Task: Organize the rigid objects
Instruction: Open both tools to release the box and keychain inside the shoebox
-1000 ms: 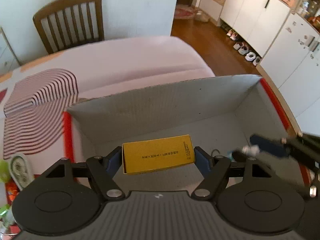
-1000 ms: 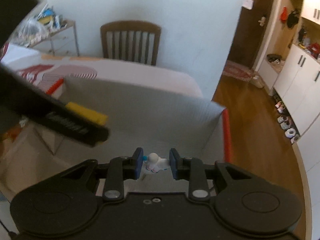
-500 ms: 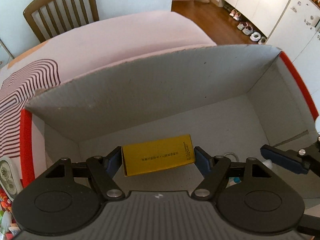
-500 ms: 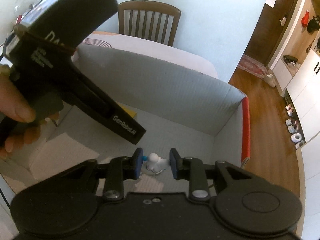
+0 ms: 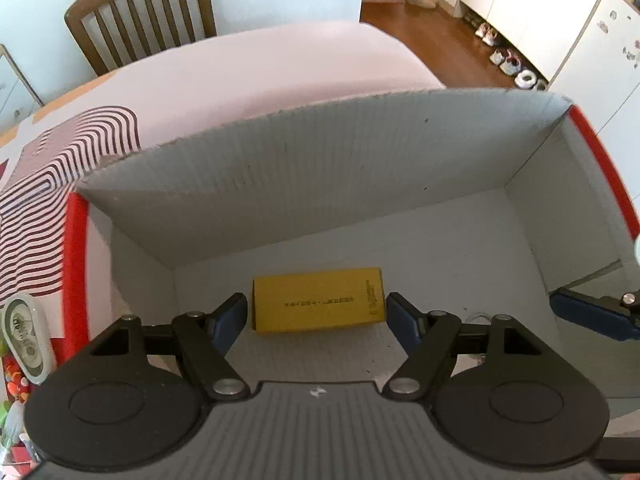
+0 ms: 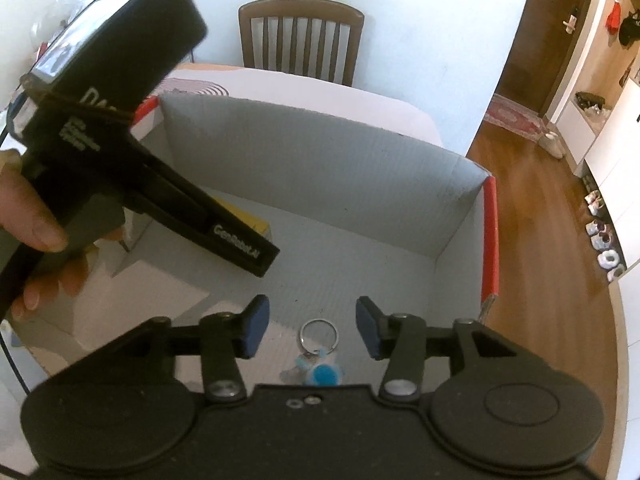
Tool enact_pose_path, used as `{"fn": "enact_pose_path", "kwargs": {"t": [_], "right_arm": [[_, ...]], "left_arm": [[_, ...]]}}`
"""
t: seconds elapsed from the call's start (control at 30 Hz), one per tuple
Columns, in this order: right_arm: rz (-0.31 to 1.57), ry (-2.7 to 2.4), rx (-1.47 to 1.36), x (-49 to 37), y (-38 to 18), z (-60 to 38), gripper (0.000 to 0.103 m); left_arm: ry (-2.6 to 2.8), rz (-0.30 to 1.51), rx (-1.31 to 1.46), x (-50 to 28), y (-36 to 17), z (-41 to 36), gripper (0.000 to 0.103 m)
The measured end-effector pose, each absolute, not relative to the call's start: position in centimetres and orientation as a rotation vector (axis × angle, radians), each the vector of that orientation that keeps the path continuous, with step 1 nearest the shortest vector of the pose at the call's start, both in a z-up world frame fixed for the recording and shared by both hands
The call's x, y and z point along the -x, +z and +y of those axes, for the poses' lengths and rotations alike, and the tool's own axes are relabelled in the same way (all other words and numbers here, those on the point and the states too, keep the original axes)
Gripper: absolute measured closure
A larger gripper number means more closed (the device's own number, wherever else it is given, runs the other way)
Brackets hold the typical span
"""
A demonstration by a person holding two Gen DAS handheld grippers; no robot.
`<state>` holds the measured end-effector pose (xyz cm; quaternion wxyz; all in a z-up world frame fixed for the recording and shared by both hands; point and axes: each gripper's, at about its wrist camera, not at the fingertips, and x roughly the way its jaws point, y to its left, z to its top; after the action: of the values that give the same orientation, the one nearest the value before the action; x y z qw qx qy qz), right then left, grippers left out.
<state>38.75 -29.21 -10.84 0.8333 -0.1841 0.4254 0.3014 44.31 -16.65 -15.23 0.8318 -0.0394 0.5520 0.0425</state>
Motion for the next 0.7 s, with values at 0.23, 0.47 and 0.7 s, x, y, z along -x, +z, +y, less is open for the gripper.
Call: {"fn": "enact_pose_path", "kwargs": {"t": [0.23, 0.47, 0.7], "right_arm": [[0.892, 0.632, 0.365, -38.3, -10.2, -30.1, 0.047], [0.866, 0.626, 0.323, -37.4, -8.5, -31.0, 0.042], [0.844, 0.617, 0.291, -36.4, -7.0, -31.3, 0.039]], "left_arm": [[0.075, 1.115, 0.1, -42.7, -13.0, -17.1, 0.027], [0.04, 1.046, 0.118, -40.3, -10.4, -17.2, 0.027], [0.027, 0.969, 0.119, -37.7, -7.8, -17.3, 0.027]]}}
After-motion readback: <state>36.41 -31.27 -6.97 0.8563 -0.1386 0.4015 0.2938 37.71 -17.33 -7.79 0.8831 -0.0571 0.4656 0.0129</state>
